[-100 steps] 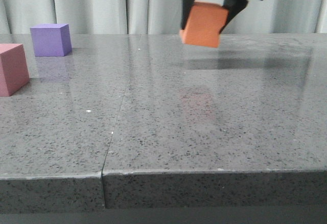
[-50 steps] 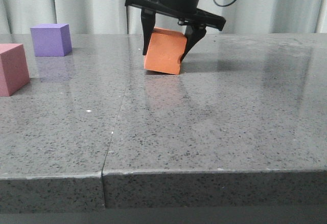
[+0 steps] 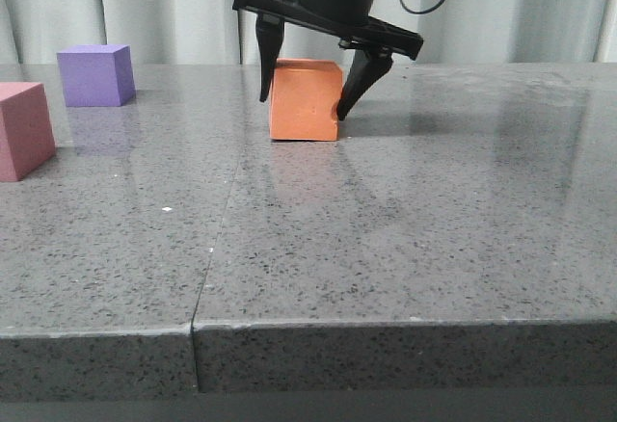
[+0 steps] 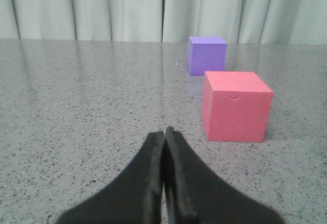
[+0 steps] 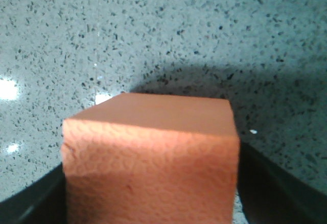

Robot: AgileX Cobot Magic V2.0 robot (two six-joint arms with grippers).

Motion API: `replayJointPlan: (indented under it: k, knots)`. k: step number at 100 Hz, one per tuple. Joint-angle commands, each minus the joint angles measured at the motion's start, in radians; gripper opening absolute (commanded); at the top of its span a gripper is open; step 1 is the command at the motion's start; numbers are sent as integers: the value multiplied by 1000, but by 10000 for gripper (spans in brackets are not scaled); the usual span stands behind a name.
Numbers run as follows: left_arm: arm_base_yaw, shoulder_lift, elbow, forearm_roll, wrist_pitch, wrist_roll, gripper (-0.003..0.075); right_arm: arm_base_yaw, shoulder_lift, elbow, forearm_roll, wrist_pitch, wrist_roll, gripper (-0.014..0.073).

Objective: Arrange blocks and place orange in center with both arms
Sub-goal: 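Set the orange cube down, open the right gripper and raise it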

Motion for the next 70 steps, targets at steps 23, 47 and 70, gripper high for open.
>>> replayJointPlan:
  k: [23,47,70]
  knots:
    - [1,-31,40,-2,-84,-1,-20,-2,-65,-60,33,28,3,601]
    - [1,-31,40,-2,-84,-1,-20,-2,-71,-125,33,90,2,600]
    - [1,-31,40,-2,-84,-1,-20,-2,-109,-125,32,90,-6,600]
